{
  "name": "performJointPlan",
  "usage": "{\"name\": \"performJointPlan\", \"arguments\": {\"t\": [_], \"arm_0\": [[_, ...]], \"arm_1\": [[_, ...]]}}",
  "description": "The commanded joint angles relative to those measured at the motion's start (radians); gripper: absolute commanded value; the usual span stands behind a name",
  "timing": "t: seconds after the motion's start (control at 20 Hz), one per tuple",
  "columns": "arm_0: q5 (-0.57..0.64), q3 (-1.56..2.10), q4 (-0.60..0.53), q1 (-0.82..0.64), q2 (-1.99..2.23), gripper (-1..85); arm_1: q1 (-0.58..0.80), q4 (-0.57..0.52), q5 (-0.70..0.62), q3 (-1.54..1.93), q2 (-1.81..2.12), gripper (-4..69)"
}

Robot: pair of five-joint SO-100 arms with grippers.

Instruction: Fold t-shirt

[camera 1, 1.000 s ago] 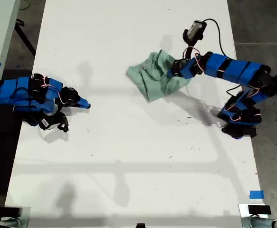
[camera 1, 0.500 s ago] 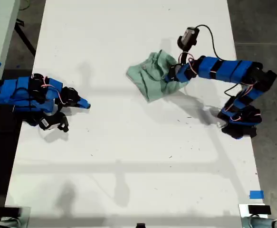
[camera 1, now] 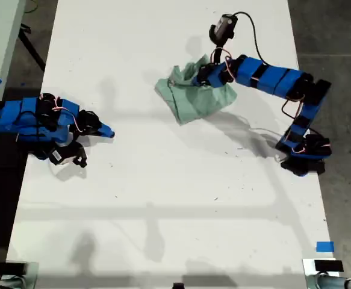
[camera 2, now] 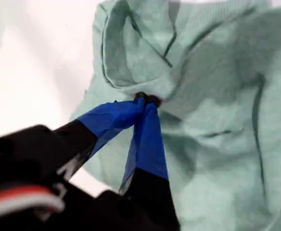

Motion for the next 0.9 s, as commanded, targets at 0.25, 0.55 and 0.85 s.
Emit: {"name": "performJointPlan", "arguments": {"t": [0.25, 0.55, 0.85], "arm_0": [[0.006, -0.005, 0.005, -0.008, 0.008, 0.1], [0.006, -0.005, 0.02, -0.026, 0.026, 0.1], [-0.002, -0.003, 0.285, -0.095, 0.267, 0.1]], "arm_1": [[0.121, -0.009, -0.018, -0.612, -0.333, -1.0], [0.12, 0.227, -0.046, -0.426, 0.057, -1.0], [-0.002, 0.245, 0.106, 0.5, 0.965, -1.0]]}}
